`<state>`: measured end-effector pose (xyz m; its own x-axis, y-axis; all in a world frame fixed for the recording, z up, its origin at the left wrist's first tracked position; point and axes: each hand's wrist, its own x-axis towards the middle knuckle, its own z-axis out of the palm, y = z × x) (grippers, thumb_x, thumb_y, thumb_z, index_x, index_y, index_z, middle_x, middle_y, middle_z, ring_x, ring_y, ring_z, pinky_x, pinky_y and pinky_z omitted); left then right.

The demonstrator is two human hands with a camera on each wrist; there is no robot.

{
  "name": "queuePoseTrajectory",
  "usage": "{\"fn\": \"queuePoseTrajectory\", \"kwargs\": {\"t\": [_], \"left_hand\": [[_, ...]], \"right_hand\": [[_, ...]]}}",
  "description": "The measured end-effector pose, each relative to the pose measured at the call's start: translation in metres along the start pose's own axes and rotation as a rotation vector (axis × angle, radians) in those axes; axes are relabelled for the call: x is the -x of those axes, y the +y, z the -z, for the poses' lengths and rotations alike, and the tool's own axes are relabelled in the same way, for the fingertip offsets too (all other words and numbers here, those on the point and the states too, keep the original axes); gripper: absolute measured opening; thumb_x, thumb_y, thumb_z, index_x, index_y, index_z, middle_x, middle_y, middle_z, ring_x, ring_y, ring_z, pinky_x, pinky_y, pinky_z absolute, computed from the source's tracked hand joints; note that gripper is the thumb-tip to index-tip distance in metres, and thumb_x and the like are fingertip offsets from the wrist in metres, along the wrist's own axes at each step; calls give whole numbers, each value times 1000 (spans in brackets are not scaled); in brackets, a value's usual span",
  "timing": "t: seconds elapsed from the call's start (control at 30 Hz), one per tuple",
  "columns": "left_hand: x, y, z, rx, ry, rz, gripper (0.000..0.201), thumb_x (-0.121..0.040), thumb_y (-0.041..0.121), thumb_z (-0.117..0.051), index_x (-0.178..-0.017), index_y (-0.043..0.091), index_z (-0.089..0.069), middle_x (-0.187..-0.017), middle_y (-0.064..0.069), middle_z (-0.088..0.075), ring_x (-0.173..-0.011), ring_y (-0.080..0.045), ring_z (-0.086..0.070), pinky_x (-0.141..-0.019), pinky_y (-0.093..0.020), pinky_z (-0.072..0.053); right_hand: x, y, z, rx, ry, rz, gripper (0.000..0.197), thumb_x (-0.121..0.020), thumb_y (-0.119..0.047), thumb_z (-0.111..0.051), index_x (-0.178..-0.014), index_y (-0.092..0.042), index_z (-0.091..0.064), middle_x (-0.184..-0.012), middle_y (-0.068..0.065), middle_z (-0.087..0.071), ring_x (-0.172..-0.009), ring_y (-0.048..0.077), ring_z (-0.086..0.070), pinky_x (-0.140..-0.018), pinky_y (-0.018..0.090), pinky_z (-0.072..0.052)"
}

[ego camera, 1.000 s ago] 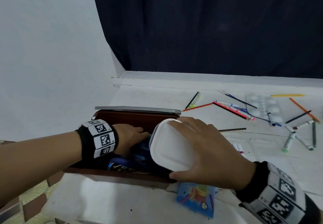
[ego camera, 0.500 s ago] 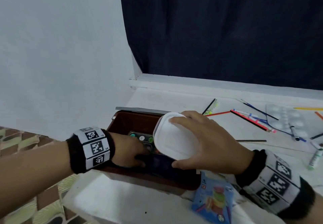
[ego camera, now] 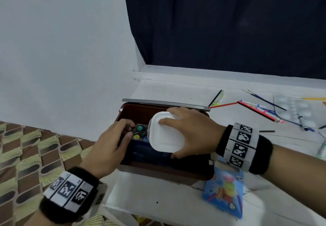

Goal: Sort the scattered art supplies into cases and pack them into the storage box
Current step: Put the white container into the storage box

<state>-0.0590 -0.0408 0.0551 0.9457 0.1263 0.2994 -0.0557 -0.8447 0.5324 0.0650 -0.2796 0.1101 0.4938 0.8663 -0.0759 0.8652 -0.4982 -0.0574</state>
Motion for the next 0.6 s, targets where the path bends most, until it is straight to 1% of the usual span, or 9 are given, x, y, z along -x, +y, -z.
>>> {"fn": "queuePoseTrajectory", "kwargs": {"t": [0.07, 0.1, 0.13, 0.23, 0.3, 0.37, 0.47, 0.53, 0.6], "left_hand": [[2, 0, -11, -2, 78, 61, 21, -101, 28, -46, -122, 30, -50, -109, 12, -59, -97, -3, -56, -80, -30, -49], [3, 1, -14, -33, 94, 79, 22, -101, 28, -45, -123, 29, -50, -111, 10, -59, -98, -9, -58, -79, -35, -52], [4, 2, -16, -80, 94, 81, 23, -102, 30, -44, -124, 29, -49, -112, 9, -59, -98, -12, -58, -77, -36, -53], [3, 7, -18, -143, 68, 75, 26, -102, 37, -41, -126, 31, -47, -114, 10, -59, -98, -10, -56, -72, -28, -47], [2, 8, -17, -156, 55, 90, 28, -101, 42, -40, -127, 33, -45, -114, 12, -58, -98, -9, -56, -73, -27, -46], [2, 8, -17, -184, 32, 101, 31, -101, 46, -40, -128, 34, -44, -113, 12, -58, -98, -9, -56, -72, -28, -49], [3, 9, -17, -204, 19, 110, 32, -100, 49, -40, -128, 34, -43, -111, 13, -59, -96, -10, -57, -72, -30, -51], [4, 10, -16, -213, 26, 99, 31, -99, 50, -39, -126, 34, -44, -107, 14, -60, -94, -10, -57, -70, -29, -50], [4, 11, -17, -206, 38, 89, 31, -99, 51, -40, -125, 34, -44, -103, 17, -60, -91, -9, -58, -66, -28, -48]], "right_hand": [[-4, 2, -12, 68, -51, -3, 93, -70, -72, -67, -147, -35, -32, -150, 4, -29, -132, 25, -33, -107, 41, -34], [-6, 3, -18, 95, -70, -11, 90, -72, -72, -66, -147, -34, -33, -151, 5, -29, -133, 26, -32, -107, 41, -32], [-7, 3, -23, 115, -83, -22, 87, -74, -72, -63, -147, -33, -34, -152, 7, -29, -134, 27, -31, -108, 42, -32], [-10, 5, -30, 115, -104, -68, 76, -82, -71, -56, -146, -34, -35, -153, 10, -28, -137, 31, -28, -113, 47, -28], [-11, 6, -34, 104, -106, -74, 68, -88, -67, -51, -148, -38, -33, -155, 10, -28, -141, 31, -26, -115, 47, -26], [-9, 8, -40, 76, -95, -86, 64, -93, -66, -44, -150, -44, -28, -155, 7, -31, -142, 29, -28, -112, 44, -33], [-2, 6, -51, 54, -79, -155, 64, -92, -73, -27, -152, -51, -16, -159, 8, -26, -145, 27, -25, -108, 42, -36], [1, 1, -58, 56, -45, -180, 67, -89, -75, -15, -152, -52, -9, -161, 11, -23, -147, 29, -23, -111, 43, -33], [2, -1, -64, 23, -25, -209, 64, -91, -74, -13, -151, -53, -6, -163, 11, -19, -148, 29, -20, -116, 44, -28]]}}
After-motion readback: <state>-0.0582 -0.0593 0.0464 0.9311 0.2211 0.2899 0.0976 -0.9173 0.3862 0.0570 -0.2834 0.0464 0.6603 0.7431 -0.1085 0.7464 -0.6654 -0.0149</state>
